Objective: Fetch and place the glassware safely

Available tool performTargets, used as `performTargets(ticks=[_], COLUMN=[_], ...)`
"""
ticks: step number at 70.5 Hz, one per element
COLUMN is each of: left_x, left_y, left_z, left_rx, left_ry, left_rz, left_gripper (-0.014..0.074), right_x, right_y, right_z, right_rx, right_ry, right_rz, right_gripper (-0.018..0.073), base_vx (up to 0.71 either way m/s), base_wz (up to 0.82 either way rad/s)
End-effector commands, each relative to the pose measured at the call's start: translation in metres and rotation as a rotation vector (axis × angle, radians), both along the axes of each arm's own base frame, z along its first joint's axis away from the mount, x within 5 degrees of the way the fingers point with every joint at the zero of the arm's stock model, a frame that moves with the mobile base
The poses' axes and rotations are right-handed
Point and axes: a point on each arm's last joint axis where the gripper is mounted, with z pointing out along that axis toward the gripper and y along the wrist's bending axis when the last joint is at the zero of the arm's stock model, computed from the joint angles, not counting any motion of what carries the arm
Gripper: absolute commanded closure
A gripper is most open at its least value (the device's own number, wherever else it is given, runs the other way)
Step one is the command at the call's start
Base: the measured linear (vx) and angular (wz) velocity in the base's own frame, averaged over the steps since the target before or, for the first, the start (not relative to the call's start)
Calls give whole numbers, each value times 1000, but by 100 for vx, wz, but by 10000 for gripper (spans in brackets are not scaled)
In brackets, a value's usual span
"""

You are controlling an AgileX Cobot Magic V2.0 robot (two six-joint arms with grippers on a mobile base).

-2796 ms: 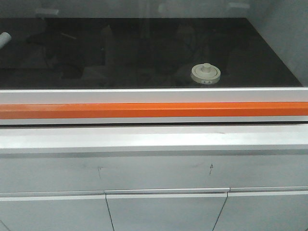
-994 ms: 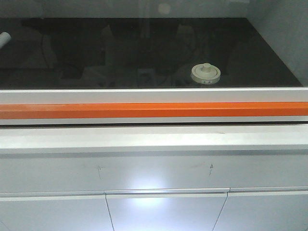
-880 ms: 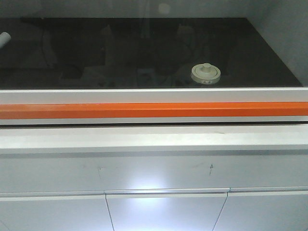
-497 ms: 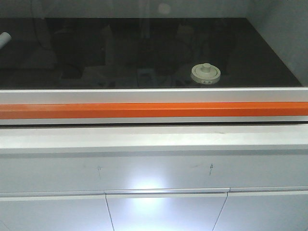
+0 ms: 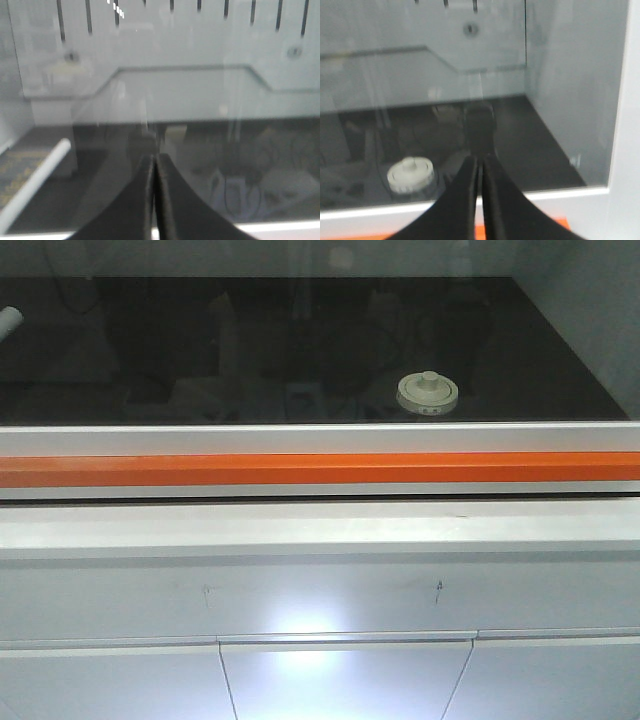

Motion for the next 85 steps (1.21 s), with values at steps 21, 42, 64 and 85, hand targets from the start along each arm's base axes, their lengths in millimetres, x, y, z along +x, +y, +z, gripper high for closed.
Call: performTargets(ticks=[21,42,64,85], left_x=[10,10,10,9], left_y=[-1,-1,-1,-1], left_z=[10,7,6,1], left_rx=[-15,-14,-12,-12], left_ry=[-46,-16,-6,55], left_rz=[-7,-7,-7,-7], left_gripper=[603,603,603,603], right_x=[25,22,16,2], right_y=[1,8,32,33], right_z=[4,-13,-59,-104], right_rx=[7,24,-15,-8], right_ry=[-51,148,188,7], right_rz=[18,37,184,223], right_gripper=[563,563,563,563], base_vx=[0,0,0,0], base_wz=[0,0,0,0])
